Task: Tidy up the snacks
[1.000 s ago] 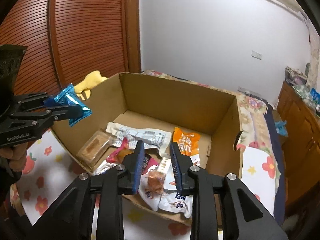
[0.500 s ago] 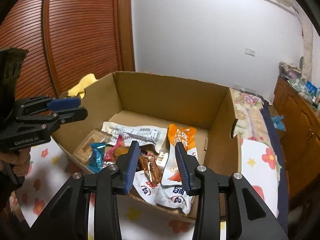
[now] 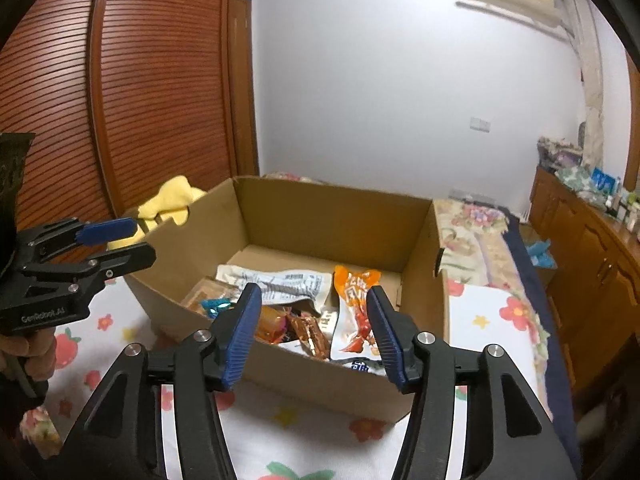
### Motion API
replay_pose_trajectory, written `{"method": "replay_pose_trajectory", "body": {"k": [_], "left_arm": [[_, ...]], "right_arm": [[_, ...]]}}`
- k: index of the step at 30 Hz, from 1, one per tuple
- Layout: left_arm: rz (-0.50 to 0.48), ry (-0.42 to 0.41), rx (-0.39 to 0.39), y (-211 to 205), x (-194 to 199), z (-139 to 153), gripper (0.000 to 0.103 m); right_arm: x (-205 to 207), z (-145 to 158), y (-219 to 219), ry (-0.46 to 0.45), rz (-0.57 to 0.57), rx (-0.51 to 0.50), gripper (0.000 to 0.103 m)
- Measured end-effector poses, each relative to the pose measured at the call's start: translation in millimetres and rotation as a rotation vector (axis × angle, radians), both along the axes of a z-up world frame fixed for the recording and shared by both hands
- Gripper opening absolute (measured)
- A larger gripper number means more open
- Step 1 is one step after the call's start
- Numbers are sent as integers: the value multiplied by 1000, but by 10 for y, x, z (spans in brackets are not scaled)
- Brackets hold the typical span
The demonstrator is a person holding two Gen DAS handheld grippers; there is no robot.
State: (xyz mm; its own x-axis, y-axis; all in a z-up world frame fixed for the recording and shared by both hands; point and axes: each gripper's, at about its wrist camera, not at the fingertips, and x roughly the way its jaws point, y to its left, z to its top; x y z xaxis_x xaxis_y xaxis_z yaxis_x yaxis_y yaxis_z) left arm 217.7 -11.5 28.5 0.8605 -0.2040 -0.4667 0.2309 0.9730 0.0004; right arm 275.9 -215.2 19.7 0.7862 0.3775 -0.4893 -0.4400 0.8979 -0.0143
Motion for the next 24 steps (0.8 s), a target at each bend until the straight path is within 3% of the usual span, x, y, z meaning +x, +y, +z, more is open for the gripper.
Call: {"method": "replay_pose_trajectory", "body": {"k": [5,7,9,13,18,24], "left_arm": [[18,-46,10,11,-240,127,60],[35,-67,18,21,-322,165,70],[46,-93,13,43,-418,207,71],[75,-115,18,62,-548,244,84],[126,-128,24,80,-695,270,87],[176,-110,15,99,-812,236,93]], "right_arm": [[-195,110,2,-33,-13,12,60],[-292,159,5,-49,-20,19,62],[-377,186,3,-63,-29,23,64],[-521,221,-5,-83,-45,31,69],[-696,264,-5,-108,-72,41,73],[-894,303,-13,-137,-103,59,87]]}}
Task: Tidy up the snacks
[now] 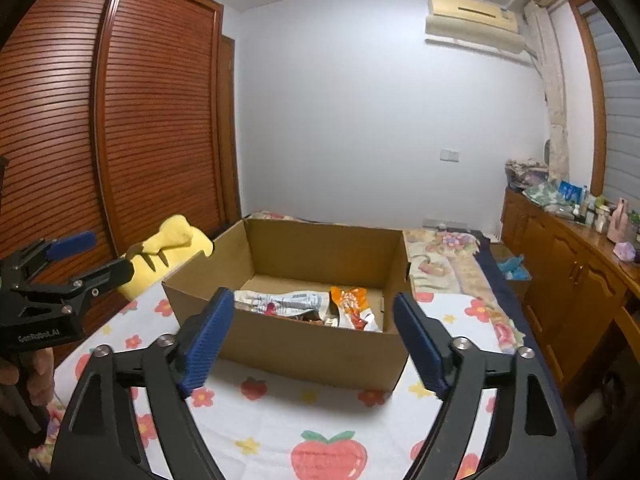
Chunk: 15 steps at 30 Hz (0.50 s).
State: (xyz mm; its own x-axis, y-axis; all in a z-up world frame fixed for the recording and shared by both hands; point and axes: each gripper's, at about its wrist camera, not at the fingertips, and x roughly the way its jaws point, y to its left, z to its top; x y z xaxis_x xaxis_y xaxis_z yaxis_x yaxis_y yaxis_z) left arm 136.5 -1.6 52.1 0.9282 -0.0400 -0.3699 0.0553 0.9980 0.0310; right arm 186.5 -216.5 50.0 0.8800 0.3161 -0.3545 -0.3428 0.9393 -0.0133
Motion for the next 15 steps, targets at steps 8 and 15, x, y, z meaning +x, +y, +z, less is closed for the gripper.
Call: {"method": "replay_pose_trajectory", "body": {"k": [8,15], "left_arm": [[20,-7,-12,4,-243,-23,96],[12,1,-5,-25,-406,-1,97]], "right_arm": [[-241,29,-27,-15,-21,28,92],[-419,23,-67,-10,-36,32,93]]}}
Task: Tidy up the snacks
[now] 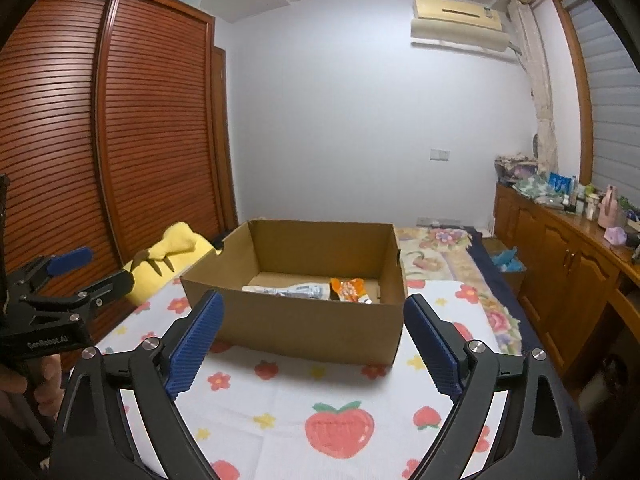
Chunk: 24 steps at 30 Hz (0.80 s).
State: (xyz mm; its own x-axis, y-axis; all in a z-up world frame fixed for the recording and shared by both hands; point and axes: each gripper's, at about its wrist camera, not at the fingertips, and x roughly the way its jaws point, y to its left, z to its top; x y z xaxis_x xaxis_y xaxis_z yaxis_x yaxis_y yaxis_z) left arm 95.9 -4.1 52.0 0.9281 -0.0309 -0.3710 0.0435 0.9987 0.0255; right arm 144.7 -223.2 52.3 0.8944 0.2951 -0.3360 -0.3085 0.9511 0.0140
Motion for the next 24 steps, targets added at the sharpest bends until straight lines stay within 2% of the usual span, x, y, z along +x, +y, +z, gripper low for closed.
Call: {"method": "replay_pose_trajectory", "body": {"k": [9,24], "left_arm": [[-8,1,5,-21,-164,17,97],[-17,27,-16,17,-247,-96,97]], "right_arm": [[-226,-7,-66,-28,-72,3,93],[-309,-126,-67,-7,-80,-5,93]]}}
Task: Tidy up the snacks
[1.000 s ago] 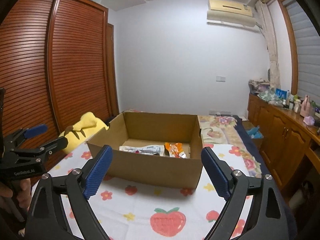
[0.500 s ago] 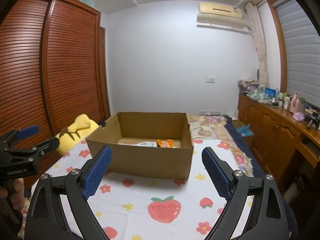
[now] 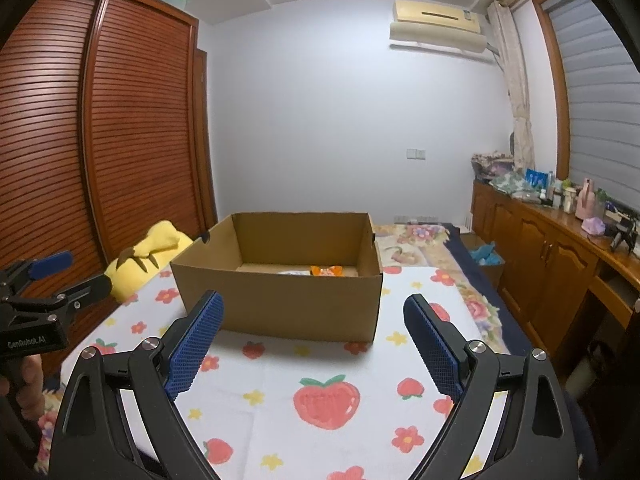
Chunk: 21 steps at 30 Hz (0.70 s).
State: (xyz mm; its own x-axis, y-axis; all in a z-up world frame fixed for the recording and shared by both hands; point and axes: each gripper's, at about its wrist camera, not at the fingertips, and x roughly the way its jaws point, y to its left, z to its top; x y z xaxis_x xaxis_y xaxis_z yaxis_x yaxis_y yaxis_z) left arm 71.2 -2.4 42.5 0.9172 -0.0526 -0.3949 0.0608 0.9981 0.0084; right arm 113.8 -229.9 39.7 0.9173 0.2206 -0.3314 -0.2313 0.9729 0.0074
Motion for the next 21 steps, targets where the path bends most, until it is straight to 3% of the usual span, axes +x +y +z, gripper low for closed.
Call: {"method": "replay_pose_trajectory", "body": {"k": [21], "left_arm": [[1,17,-1,0,-14,-88,97]], "right_arm": [[-40,-14,-62,-3,-12,5,93]]}}
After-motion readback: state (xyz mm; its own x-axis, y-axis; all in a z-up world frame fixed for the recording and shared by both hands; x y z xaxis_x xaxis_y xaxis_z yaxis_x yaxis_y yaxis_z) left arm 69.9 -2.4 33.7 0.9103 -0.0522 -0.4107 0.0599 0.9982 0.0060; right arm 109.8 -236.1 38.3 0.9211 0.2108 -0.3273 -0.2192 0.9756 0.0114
